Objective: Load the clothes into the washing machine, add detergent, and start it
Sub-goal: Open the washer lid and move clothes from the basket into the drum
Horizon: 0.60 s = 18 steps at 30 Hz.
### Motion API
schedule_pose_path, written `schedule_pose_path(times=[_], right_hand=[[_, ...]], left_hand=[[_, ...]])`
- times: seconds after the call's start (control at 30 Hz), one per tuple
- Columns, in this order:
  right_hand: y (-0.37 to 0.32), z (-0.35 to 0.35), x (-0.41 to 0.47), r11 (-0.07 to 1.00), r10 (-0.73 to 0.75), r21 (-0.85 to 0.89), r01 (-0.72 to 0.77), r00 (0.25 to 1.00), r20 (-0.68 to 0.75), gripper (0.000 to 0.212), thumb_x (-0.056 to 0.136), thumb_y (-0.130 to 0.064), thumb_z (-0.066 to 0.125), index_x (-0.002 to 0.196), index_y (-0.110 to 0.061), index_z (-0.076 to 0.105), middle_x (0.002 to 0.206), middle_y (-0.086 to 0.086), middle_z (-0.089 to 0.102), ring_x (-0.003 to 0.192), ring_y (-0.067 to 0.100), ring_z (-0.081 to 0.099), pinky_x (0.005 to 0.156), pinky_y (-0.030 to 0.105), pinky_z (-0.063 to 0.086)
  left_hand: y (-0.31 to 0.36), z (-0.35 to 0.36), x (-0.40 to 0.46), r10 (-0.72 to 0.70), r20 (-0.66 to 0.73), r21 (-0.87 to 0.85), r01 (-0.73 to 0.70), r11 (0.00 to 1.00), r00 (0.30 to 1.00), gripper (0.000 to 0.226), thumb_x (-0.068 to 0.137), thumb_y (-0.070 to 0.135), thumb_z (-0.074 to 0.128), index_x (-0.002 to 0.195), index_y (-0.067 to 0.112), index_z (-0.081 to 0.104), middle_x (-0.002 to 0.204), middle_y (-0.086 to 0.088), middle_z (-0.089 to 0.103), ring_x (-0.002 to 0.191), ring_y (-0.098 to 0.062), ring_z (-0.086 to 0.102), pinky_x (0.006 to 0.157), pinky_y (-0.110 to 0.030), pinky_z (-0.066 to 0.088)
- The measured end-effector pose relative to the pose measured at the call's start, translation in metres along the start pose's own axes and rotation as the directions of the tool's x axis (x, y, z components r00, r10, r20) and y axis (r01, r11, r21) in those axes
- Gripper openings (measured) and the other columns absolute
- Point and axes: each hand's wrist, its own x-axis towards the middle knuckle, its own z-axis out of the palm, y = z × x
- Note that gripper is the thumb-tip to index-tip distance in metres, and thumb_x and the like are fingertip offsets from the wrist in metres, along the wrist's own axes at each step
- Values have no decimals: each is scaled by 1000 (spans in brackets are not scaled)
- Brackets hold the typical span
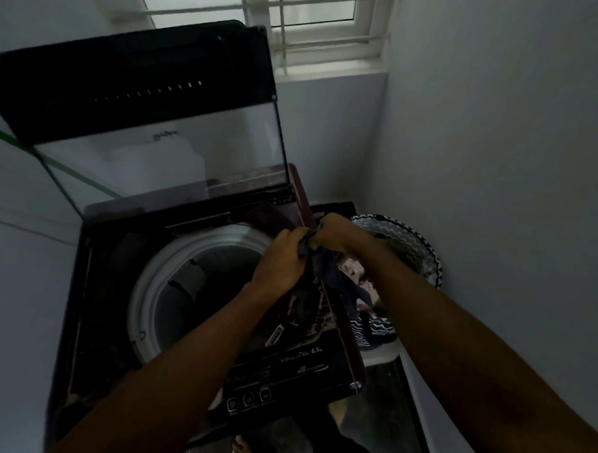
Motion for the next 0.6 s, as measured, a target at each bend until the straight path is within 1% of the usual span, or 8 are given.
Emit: schedule_pose_path(times=[0.03,0.1,0.2,0.33,0.43,0.47,0.53,0.6], right_hand=[[-10,3,-1,997,-14,72,13,1000,9,8,71,-6,68,69,-4,60,67,10,61,65,27,60,51,29,51],[-28,15,-4,976,-17,216,5,998,52,7,75,-5,70,76,-1,64,69,10,63,61,24,61,46,26,49],[-47,42,0,940,-49,340,2,990,129,25,78,-3,73,99,8,65,89,19,67,73,30,67,50,33,56],[-71,81,5,893,-114,451,21,977,181,30,76,4,74,103,7,60,96,20,66,82,33,69,60,41,60],[-78,111,13,905,-111,426,14,973,204,18,78,1,71,93,0,62,86,13,65,83,30,66,64,39,57],[-80,119,13,921,-103,388,16,973,205,12,77,0,71,85,-3,62,81,13,64,79,30,64,64,39,53],[-79,132,16,957,-114,283,65,980,162,16,67,0,73,71,-12,62,72,10,61,67,25,58,63,34,46],[-78,138,14,978,-107,192,86,989,106,24,64,1,74,71,-19,63,69,3,62,62,17,57,57,26,45]], left_hand=[[-4,-9,-2,-23,-47,-2,23,1000,999,49,88,1,57,133,19,53,117,-11,53,104,-24,54,82,-25,39],[-18,-27,-7,-73,-126,11,75,997,989,45,87,1,56,127,21,60,108,-9,56,98,-24,56,78,-23,37],[-40,-55,-20,-114,-221,46,128,991,968,42,82,2,63,118,23,68,102,-6,56,90,-21,58,75,-23,39],[-73,-85,-45,-182,-330,53,211,976,926,44,77,-1,59,108,26,72,97,3,55,82,-9,53,73,-21,43],[-99,-93,-62,-255,-277,-17,261,965,926,33,79,12,52,100,27,73,98,3,68,85,-9,64,74,-25,53],[-106,-93,-68,-256,-238,-17,259,966,937,25,80,16,52,91,24,73,91,2,70,80,-9,64,70,-24,51],[-111,-91,-77,-260,-185,-13,262,965,948,17,81,19,53,71,16,67,71,3,66,63,-6,58,58,-25,44],[-114,-88,-83,-274,-170,-36,272,962,947,16,81,13,55,67,16,63,67,6,63,58,-4,55,54,-23,40]])
